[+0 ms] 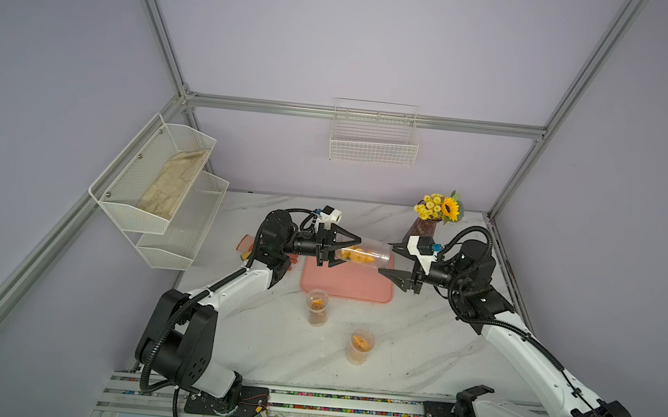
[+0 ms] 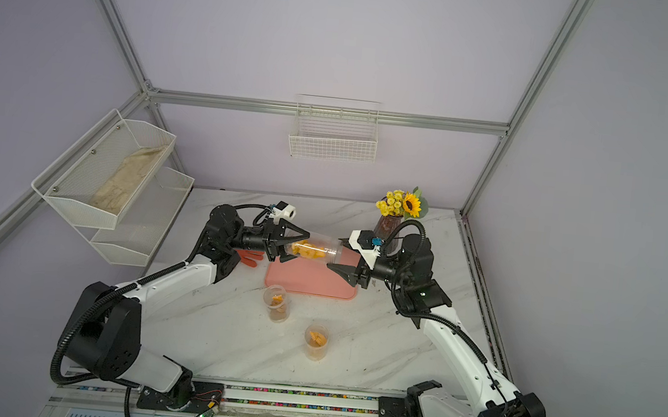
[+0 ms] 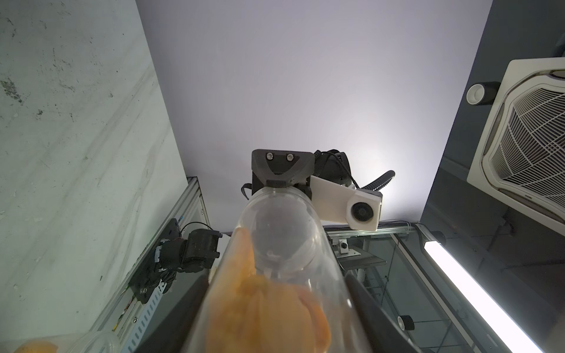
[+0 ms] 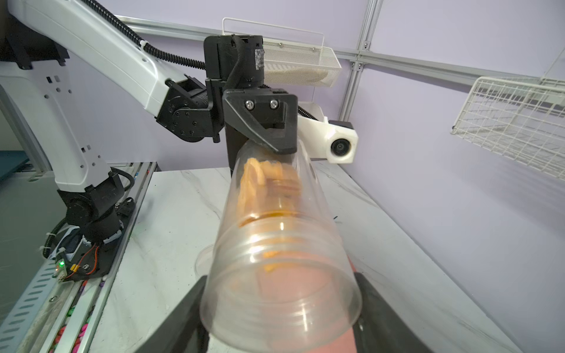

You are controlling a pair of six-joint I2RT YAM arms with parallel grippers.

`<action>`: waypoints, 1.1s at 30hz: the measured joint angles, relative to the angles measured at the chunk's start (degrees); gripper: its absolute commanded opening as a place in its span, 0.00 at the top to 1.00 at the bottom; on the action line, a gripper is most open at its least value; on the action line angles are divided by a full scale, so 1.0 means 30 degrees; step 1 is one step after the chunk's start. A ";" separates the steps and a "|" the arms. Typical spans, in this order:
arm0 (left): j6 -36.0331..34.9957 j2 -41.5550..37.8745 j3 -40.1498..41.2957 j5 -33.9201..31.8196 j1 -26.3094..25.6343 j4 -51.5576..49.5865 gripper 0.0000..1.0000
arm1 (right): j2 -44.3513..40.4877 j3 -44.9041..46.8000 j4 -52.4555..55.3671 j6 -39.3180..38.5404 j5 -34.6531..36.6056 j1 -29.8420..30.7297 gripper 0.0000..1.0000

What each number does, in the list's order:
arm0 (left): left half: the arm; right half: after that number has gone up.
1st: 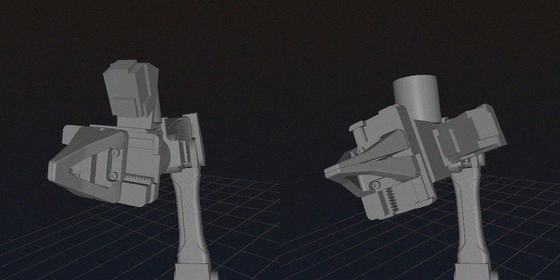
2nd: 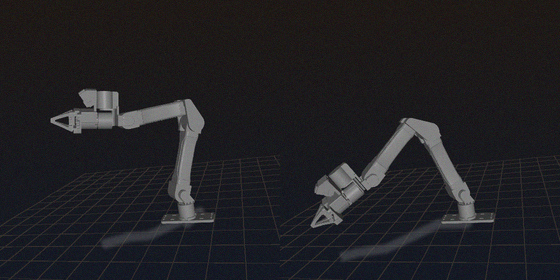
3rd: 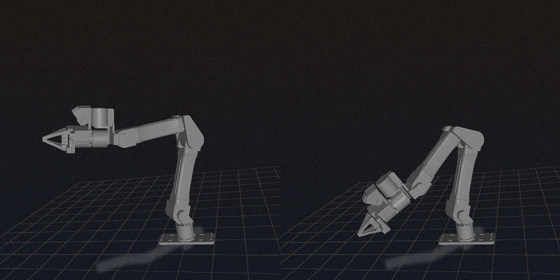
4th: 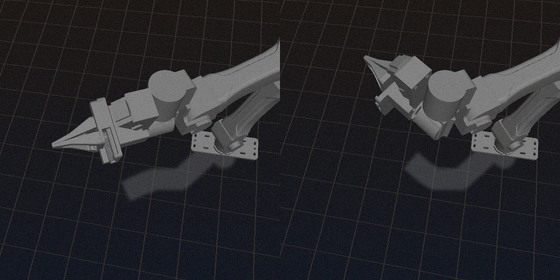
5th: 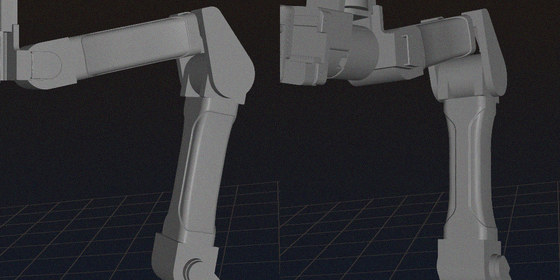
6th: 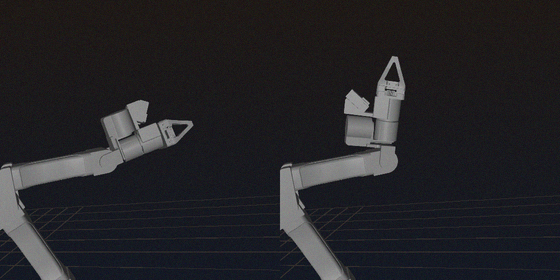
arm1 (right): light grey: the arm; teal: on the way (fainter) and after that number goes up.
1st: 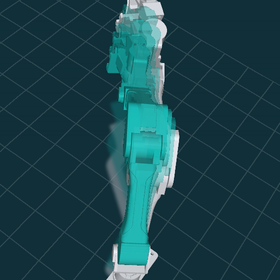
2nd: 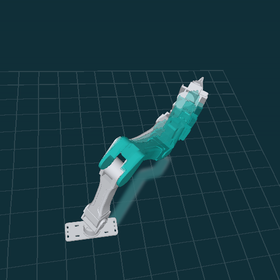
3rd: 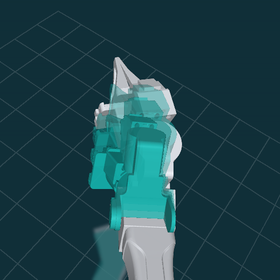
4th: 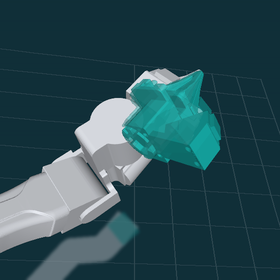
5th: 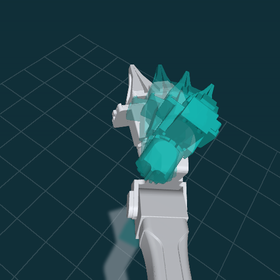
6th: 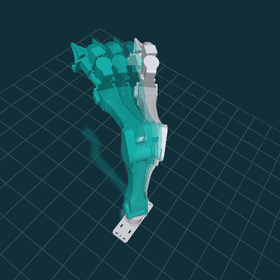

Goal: Pour the cookies out of the jar
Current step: Unscrew the lid from the jar.

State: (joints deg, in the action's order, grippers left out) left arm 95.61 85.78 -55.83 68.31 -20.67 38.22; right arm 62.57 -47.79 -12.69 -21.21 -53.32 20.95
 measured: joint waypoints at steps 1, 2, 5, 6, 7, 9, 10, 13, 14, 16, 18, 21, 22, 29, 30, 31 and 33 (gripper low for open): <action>0.0015 0.0044 0.0000 0.0044 -0.0044 0.0073 0.43 | -0.0175 0.0131 0.0000 -0.0131 0.0087 -0.0007 0.51; 0.0022 0.0087 0.0000 0.0073 -0.0109 0.0146 0.44 | -0.0328 0.0240 0.0015 -0.0262 0.0189 -0.0007 0.51; 0.0146 0.0175 0.0000 0.0124 -0.0197 0.0313 0.43 | -0.0685 0.0481 0.0051 -0.0576 0.0408 -0.0015 0.52; 0.0189 0.0182 0.0000 0.0124 -0.0219 0.0379 0.44 | -0.0794 0.0532 0.0073 -0.0699 0.0452 -0.0015 0.52; 0.0262 0.0182 0.0000 0.0153 -0.0233 0.0415 0.44 | -0.0918 0.0605 0.0109 -0.0801 0.0510 -0.0015 0.52; 0.0306 0.0182 0.0000 0.0197 -0.0306 0.0495 0.44 | -0.1158 0.0648 0.0306 -0.1071 0.0612 -0.0015 0.51; 0.0306 0.0182 0.0000 0.0219 -0.0328 0.0510 0.44 | -0.1268 0.0648 0.0481 -0.1253 0.0678 -0.0015 0.52; 0.0321 0.0182 0.0000 0.0270 -0.0430 0.0525 0.44 | -0.1588 0.0648 0.0991 -0.1865 0.0860 -0.0015 0.51; 0.0321 0.0182 0.0000 0.0306 -0.0459 0.0532 0.43 | -0.1698 0.0648 0.1173 -0.2127 0.0940 -0.0015 0.51; 0.0328 0.0182 0.0000 0.0335 -0.0517 0.0525 0.43 | -0.1887 0.0648 0.1537 -0.2608 0.1078 -0.0015 0.51; 0.0364 0.0182 0.0000 0.0401 -0.0539 0.0517 0.43 | -0.2025 0.0612 0.1851 -0.3213 0.1217 -0.0015 0.52; 0.0444 0.0182 0.0000 0.0415 -0.0539 0.0525 0.43 | -0.2142 0.0546 0.2113 -0.3854 0.1501 -0.0015 0.52; 0.0452 0.0182 0.0000 0.0423 -0.0539 0.0525 0.43 | -0.2149 0.0539 0.2149 -0.3971 0.1552 -0.0015 0.52; 0.0517 0.0182 0.0000 0.0415 -0.0539 0.0525 0.43 | -0.2266 0.0510 0.2433 -0.4299 0.1814 -0.0015 0.50; 0.0546 0.0182 0.0000 0.0415 -0.0539 0.0525 0.44 | -0.2280 0.0510 0.2463 -0.4269 0.1836 -0.0015 0.49; 0.0597 0.0189 0.0000 0.0415 -0.0539 0.0525 0.43 | -0.2280 0.0510 0.2477 -0.4233 0.1836 -0.0015 0.47; 0.0729 0.0189 0.0000 0.0430 -0.0539 0.0525 0.43 | -0.2280 0.0510 0.2557 -0.4138 0.1829 -0.0015 0.42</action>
State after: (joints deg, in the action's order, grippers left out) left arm 97.80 86.35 -55.83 69.60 -22.28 39.79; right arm 55.72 -46.26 -5.02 -33.63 -47.83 20.91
